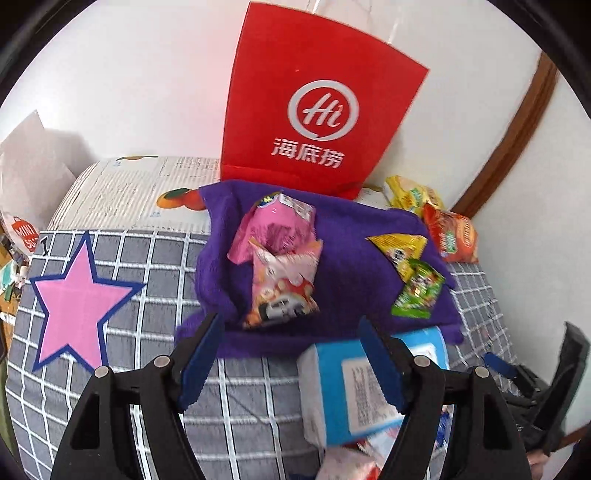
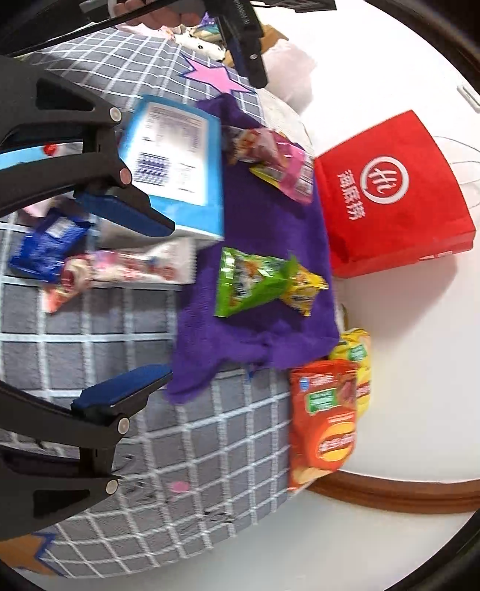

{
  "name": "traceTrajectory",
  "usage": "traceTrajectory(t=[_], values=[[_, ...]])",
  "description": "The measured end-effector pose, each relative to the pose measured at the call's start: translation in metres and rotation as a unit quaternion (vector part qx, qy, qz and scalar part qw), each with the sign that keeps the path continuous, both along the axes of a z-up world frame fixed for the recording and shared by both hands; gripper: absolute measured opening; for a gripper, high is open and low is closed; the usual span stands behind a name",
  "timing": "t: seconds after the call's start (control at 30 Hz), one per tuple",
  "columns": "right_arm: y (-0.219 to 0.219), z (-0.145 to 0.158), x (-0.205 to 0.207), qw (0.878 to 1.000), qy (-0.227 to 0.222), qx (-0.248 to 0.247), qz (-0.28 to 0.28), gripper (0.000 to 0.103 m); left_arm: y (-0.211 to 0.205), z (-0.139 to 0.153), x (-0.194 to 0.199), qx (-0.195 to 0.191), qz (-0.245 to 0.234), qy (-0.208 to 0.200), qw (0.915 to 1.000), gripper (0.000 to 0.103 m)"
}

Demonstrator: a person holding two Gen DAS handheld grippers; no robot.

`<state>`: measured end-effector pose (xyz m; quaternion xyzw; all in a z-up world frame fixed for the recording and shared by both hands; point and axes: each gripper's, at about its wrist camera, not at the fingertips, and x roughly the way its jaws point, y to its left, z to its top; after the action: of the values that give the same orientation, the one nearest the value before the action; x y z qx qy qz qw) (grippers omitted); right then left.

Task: Organize snacks
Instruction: 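Grasp the white stick-shaped snack packet with the right tool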

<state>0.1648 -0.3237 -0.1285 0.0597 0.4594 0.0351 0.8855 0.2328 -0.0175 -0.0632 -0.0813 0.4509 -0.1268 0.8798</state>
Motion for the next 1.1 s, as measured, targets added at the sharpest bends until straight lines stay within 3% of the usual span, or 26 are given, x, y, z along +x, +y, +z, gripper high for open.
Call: traceTrajectory(t=[0.1,0.23,0.63,0.77,0.93,1.1], values=[[0.006,-0.011,-0.015,1.000,0.008,-0.005,0.010,0.070,0.002,0.003,-0.017,0.000,-0.001,-0.006,1.0000,0.074],[0.011,-0.028,-0.023,1.000,0.023,-0.008,0.019,0.061,0.003,0.003,-0.035,0.008,-0.004,-0.008,0.9999,0.074],[0.018,-0.054,-0.017,0.999,0.028,0.008,0.017,0.040,0.015,-0.007,-0.064,0.026,0.008,0.003,0.9996,0.073],[0.023,-0.056,-0.013,1.000,0.022,-0.010,0.014,0.040,0.014,-0.008,-0.070,0.055,0.021,-0.005,0.9983,0.074],[0.024,-0.055,-0.008,0.999,0.026,0.002,0.020,0.023,0.013,-0.011,-0.075,0.059,0.018,-0.006,0.9981,0.074],[0.018,-0.045,-0.015,1.000,0.013,-0.006,0.009,0.022,0.007,-0.014,-0.082,0.061,0.006,-0.005,0.9981,0.074]])
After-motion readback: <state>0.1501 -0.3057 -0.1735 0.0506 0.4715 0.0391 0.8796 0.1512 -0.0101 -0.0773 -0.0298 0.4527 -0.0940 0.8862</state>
